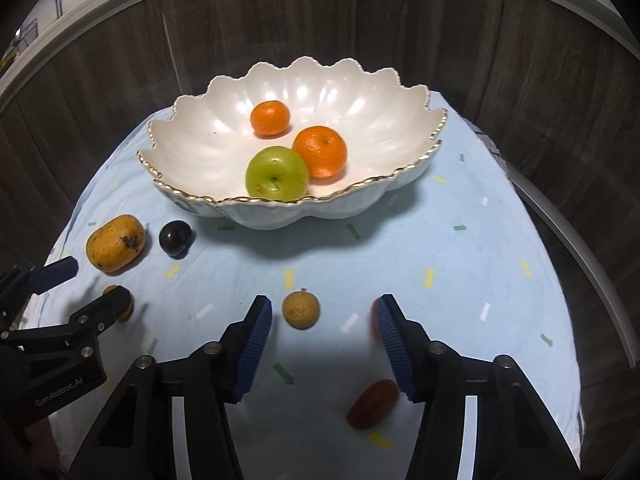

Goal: Organize fruits
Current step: 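Grasp the brown round fruit with the left tool while the right tool grasps a tan longan, then carry the brown fruit over the bowl with the left tool while the right tool carries the longan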

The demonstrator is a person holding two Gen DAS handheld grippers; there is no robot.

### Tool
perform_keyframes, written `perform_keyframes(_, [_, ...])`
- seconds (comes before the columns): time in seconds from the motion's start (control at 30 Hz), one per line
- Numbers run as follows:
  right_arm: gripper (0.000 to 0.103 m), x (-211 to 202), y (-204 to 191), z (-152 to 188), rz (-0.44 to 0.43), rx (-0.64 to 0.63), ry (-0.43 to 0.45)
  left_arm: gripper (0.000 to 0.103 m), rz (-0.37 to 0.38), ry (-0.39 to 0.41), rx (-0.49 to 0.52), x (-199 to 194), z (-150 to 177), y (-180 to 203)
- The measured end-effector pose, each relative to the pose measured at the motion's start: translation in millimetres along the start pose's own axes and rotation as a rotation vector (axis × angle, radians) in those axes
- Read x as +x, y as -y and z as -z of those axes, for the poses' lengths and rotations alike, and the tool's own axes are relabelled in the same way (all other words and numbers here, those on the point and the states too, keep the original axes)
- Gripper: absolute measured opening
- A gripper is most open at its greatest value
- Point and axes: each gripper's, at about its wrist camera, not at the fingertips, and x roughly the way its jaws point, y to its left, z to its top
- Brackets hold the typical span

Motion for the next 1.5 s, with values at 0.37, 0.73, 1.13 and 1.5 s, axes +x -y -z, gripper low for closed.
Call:
perform_keyframes(0.37, [0.041,21,-5,-1,-0.021,-0.012,-0.043,0.053,0.025,-0.048,-0.011,15,4,-2])
perform_keyframes(0.73, [0.023,25,-7,0,-0.029,-0.023,-0.043,0.043,0.037,-0.047,-0.002,16,5,2])
perform_keyframes(1.13, [0.023,23,-7,0,-0.033,-0.024,-0.044,0.027,0.043,-0.051,0.019,12,5,7])
perform_keyframes(1.5, [0.023,9,-7,-3,-0.041,-0.022,-0.018,0.027,0.045,-0.018,0.026,0,1,7])
